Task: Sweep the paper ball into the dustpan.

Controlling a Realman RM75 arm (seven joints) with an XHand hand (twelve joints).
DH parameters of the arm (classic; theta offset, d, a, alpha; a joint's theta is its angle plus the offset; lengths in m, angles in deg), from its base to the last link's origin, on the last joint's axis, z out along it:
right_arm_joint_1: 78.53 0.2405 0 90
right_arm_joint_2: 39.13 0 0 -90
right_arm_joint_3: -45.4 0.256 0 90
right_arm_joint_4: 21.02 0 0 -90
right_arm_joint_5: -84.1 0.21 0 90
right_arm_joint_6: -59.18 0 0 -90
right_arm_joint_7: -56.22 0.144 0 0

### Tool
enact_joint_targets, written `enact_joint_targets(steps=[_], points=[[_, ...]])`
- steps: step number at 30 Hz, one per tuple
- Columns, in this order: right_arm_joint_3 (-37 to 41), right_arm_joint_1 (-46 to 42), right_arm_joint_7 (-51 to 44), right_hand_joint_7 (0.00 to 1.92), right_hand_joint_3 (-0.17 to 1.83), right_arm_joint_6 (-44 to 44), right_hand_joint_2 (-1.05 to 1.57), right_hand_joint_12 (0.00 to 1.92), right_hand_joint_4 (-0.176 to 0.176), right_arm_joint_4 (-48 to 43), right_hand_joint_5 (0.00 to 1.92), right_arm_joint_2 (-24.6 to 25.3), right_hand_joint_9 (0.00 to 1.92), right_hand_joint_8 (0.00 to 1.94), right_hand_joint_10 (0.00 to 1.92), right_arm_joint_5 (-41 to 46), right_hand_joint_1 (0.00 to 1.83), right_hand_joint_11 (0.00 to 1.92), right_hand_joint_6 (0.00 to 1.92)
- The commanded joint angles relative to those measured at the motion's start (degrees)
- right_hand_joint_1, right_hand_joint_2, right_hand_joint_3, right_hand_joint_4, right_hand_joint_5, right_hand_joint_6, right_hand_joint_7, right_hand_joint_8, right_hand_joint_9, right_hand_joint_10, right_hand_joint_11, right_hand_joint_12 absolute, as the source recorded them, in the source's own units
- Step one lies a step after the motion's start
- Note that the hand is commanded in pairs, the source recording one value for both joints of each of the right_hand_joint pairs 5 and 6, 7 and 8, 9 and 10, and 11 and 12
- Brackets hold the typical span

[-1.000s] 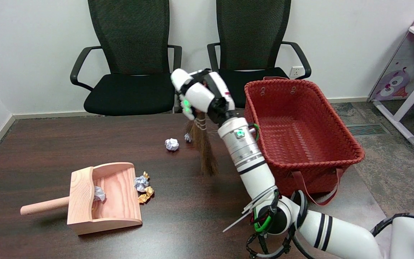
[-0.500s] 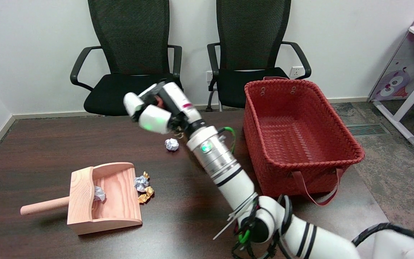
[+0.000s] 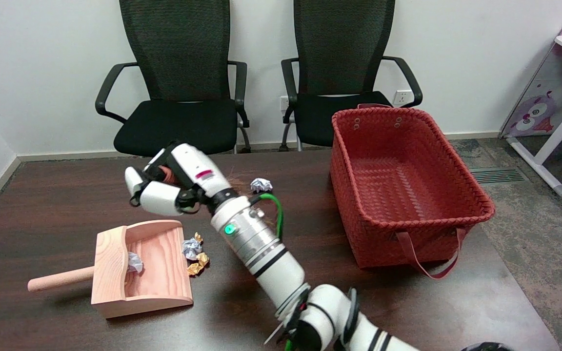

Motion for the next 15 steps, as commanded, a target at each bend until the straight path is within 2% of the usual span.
enact_joint_targets(steps=[1,15], points=[[3.7,3.3,-0.6,1.92,1.83,2.0,1.57,1.92,0.112,-19.6,1.92,13.7,1.92,1.92,1.92,-7.3,0.94,1.92,1.92],[1.0,7.3,-0.5,1.92,1.83,5.8,1.57,1.92,0.120,-27.6,1.92,15.4,1.92,1.92,1.92,3.5,0.93,1.92,1.92]])
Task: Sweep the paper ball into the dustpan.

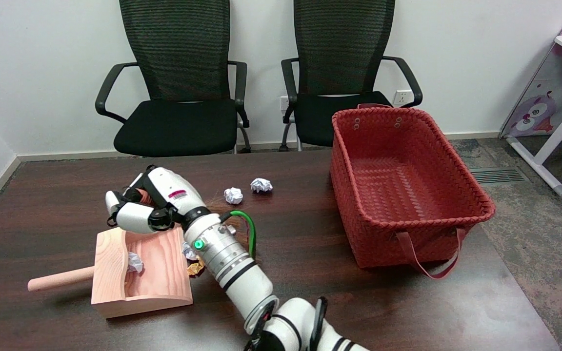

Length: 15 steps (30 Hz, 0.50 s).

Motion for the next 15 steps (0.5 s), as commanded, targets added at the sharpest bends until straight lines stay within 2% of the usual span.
enact_joint_targets(steps=[1,5,6,7,9,15], points=[[-2.1,4.7,-0.1,1.92,1.83,5.0,1.57,1.92,0.124,-12.8,1.92,5.6,1.92,1.92,1.92,8.4,0.92,1.92,1.92],[-3.9,5.3,0.0,1.92,1.83,6.8,1.57,1.92,0.121,-13.1,1.92,5.4,1.92,1.92,1.92,13.4,0.89,1.92,1.92],[-4.6,5.6,0.2,1.92,1.83,7.8,1.57,1.92,0.138,-13.5,1.92,5.3,1.92,1.92,1.92,14.9,0.89,1.92,1.92],[-5.5,5.8,0.7,1.92,1.83,8.7,1.57,1.92,0.109,-14.0,1.92,5.2,1.92,1.92,1.92,16.2,0.87,1.92,1.92],[-6.9,6.4,1.8,1.92,1.83,10.2,1.57,1.92,0.074,-15.0,1.92,5.0,1.92,1.92,1.92,18.6,0.85,1.92,1.92],[-11.0,7.6,7.9,1.92,1.83,14.0,1.57,1.92,0.049,-16.5,1.92,4.7,1.92,1.92,1.92,24.5,0.82,1.92,1.92]])
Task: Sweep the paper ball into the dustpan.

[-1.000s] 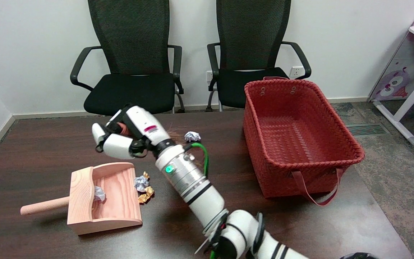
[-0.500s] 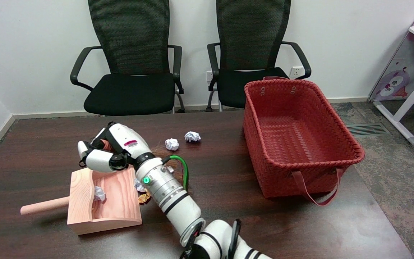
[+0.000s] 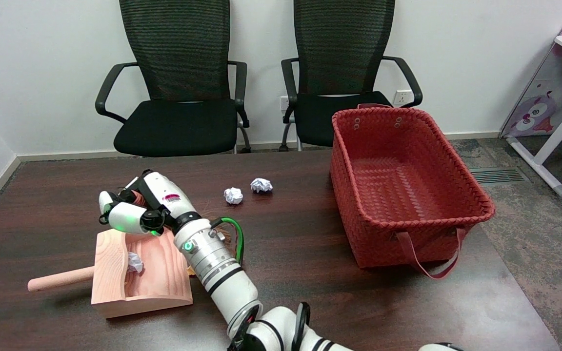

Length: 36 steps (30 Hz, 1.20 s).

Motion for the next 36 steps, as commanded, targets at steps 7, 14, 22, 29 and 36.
enact_joint_targets(steps=[7,14,22,29,36], points=[[-10.1,4.4,16.4,1.92,1.83,11.0,1.52,1.92,0.037,-5.7,1.92,0.5,1.92,1.92,1.92,16.3,0.79,1.92,1.92],[-11.2,4.4,23.3,1.92,1.83,14.0,1.52,1.92,0.037,-4.7,1.92,0.2,1.92,1.92,1.92,16.3,0.76,1.92,1.92],[-11.6,4.0,29.7,1.92,1.83,17.5,1.53,1.92,0.034,-3.9,1.92,-0.6,1.92,1.92,1.92,16.8,0.69,1.92,1.92],[-12.6,3.9,30.8,1.92,1.83,18.7,1.57,1.92,0.036,-1.6,1.92,-1.6,1.92,1.92,1.92,19.1,0.66,1.92,1.92],[-13.0,3.4,35.3,1.92,1.80,20.3,1.57,1.92,0.036,2.5,1.92,-3.9,1.92,1.92,1.92,20.7,0.66,1.92,1.92]])
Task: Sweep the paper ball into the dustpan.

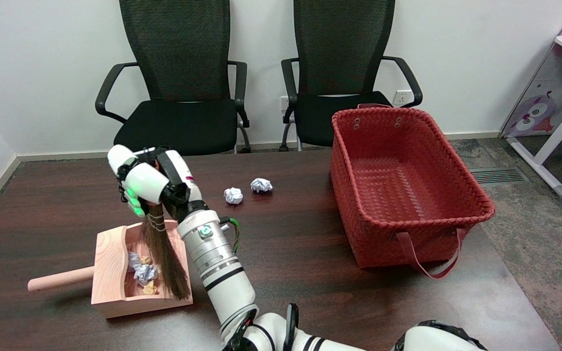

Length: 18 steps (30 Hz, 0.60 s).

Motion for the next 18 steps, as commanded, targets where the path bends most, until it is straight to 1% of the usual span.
enact_joint_targets(steps=[1,5,10,15,18], points=[[-2.0,-0.7,9.5,1.92,1.79,5.4,1.57,1.92,0.036,7.1,1.92,-3.9,1.92,1.92,1.92,4.1,0.65,1.92,1.92],[-2.1,-1.0,9.1,1.92,1.77,6.1,1.57,1.92,0.039,10.6,1.92,-7.1,1.92,1.92,1.92,4.1,0.65,1.92,1.92],[-2.2,-0.6,9.3,1.92,1.65,5.3,1.57,1.92,0.059,16.5,1.92,-12.3,1.92,1.92,1.92,4.6,0.69,1.92,1.92],[-3.1,-1.0,9.3,1.92,1.63,5.5,1.57,1.92,0.060,23.9,1.92,-18.5,1.92,1.92,1.92,10.5,0.70,1.92,1.92],[-3.3,-0.7,9.2,1.92,1.63,3.5,1.57,1.92,0.063,27.3,1.92,-22.1,1.92,1.92,1.92,13.4,0.70,1.92,1.92]])
